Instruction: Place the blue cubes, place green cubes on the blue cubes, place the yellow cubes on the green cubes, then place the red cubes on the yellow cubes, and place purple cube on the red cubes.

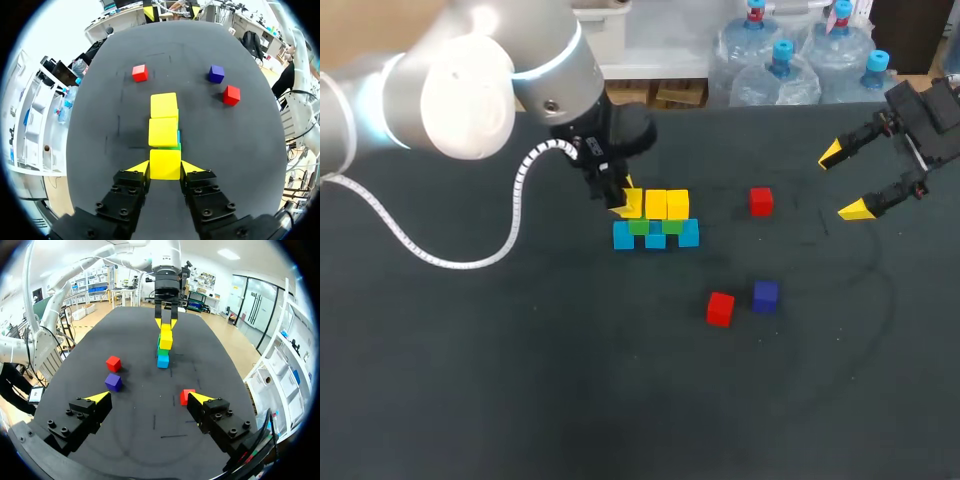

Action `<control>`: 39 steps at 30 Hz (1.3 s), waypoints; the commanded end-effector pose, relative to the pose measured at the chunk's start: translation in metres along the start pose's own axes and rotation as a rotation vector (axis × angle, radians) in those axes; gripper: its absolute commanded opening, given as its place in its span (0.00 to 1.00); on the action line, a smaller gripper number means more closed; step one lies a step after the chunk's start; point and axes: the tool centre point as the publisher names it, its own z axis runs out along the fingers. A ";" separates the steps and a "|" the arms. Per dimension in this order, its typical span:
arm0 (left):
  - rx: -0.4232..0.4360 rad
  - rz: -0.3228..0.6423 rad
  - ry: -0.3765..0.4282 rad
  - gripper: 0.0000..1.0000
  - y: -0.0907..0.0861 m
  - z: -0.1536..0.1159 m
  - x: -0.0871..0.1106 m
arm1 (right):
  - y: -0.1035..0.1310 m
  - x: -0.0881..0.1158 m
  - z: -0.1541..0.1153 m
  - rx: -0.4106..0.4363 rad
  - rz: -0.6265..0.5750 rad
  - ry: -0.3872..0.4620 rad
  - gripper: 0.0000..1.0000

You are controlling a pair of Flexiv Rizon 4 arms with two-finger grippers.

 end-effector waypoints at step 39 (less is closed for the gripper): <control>0.017 0.000 -0.004 0.00 0.003 0.004 -0.003 | 0.000 0.000 0.001 0.001 -0.001 -0.001 1.00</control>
